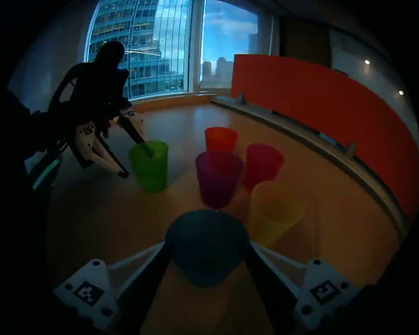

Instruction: Pour water

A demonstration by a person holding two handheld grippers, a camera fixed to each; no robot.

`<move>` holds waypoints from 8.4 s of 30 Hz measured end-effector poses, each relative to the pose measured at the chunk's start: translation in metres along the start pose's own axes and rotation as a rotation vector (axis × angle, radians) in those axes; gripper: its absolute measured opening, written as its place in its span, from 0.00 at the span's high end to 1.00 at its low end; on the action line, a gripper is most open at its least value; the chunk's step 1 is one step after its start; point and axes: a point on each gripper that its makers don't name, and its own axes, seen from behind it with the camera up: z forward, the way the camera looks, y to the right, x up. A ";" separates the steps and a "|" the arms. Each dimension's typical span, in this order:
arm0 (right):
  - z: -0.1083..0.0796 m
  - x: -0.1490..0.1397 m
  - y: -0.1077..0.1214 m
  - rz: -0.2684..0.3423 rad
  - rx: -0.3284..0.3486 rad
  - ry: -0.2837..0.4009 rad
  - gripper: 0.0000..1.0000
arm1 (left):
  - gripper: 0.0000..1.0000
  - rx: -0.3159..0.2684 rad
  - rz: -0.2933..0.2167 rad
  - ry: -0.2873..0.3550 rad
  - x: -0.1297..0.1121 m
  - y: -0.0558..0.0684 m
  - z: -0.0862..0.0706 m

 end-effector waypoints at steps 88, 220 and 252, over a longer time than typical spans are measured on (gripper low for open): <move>-0.137 0.011 0.081 0.232 -0.557 0.338 0.00 | 0.00 0.553 -0.110 0.457 0.040 -0.067 -0.128; -0.215 0.044 0.127 0.342 -0.968 0.622 0.00 | 0.00 0.863 -0.218 0.697 0.028 -0.125 -0.130; -0.181 0.047 0.142 0.296 -0.928 0.658 0.00 | 0.00 0.863 -0.217 0.696 0.029 -0.124 -0.129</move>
